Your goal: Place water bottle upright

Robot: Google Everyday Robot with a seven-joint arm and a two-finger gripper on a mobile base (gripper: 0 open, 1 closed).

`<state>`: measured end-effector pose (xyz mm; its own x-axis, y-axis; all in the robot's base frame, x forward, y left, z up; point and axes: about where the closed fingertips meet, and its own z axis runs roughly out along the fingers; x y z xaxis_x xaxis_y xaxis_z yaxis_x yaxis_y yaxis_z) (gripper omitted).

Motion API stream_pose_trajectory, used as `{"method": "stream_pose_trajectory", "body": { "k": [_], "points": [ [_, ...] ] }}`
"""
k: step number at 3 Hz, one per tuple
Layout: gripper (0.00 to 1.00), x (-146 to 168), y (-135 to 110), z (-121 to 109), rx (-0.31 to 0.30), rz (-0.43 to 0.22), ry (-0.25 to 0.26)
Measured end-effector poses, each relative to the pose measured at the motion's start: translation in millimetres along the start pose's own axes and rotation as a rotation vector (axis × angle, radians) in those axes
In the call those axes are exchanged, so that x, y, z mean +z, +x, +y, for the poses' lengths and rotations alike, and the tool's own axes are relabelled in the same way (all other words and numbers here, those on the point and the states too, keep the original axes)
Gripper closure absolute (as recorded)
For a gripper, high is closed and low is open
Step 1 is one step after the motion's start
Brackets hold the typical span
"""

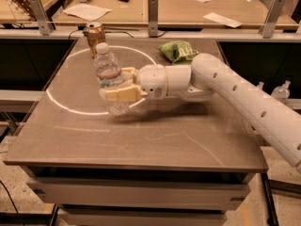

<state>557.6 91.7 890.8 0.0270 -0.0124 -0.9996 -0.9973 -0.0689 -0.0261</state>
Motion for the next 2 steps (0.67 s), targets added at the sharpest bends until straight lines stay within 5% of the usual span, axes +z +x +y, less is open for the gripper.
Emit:
{"method": "stream_pose_trajectory", "body": {
  "k": [1,2],
  "points": [
    [0.12,0,-1,0,0.0,0.0,0.0],
    [0.0,-20,4,18,0.014,0.017,-0.026]
  ]
}}
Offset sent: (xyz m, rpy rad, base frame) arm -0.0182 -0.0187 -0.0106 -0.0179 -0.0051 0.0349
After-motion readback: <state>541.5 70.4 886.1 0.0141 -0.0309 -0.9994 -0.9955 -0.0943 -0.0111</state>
